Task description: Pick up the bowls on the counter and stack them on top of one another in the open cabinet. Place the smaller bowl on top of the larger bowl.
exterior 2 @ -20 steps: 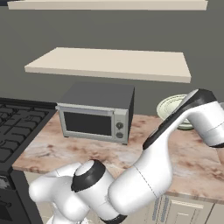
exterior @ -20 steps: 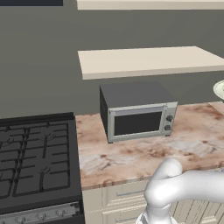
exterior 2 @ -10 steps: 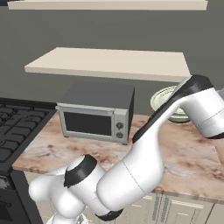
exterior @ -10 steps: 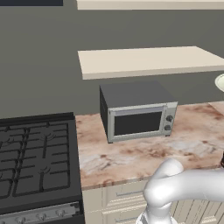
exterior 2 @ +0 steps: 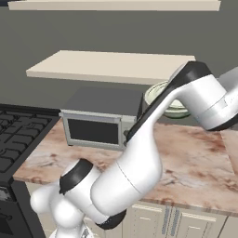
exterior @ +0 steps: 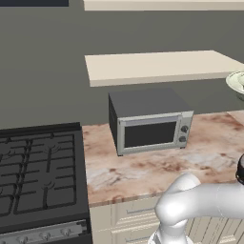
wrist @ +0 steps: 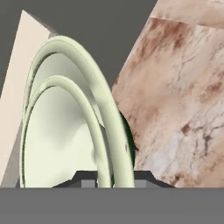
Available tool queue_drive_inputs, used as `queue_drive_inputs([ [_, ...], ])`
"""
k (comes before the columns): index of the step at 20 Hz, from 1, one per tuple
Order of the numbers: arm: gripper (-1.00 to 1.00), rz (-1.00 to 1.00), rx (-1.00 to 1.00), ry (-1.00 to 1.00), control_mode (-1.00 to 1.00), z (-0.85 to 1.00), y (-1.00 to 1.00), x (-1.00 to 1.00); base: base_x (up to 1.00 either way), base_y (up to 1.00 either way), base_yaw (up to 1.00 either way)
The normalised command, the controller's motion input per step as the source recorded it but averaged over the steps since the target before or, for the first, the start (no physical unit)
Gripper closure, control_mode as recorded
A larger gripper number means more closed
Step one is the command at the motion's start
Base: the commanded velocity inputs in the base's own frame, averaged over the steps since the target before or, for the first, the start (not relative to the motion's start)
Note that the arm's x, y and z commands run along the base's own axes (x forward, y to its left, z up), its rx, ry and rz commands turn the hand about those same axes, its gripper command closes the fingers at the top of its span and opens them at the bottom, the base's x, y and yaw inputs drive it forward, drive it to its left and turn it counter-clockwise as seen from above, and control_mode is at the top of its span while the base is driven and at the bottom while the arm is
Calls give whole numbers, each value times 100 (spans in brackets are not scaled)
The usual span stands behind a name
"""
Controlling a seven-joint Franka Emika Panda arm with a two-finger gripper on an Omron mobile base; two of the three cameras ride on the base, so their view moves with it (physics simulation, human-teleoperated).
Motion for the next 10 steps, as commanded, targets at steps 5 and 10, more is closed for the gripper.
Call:
queue_drive_inputs([
  [5, 100, 7, 0, -6, -100, 24, 42, 10, 0, 0, 0],
  [10, 100, 7, 0, -7, -100, 17, 40, 26, 0, 0, 0],
])
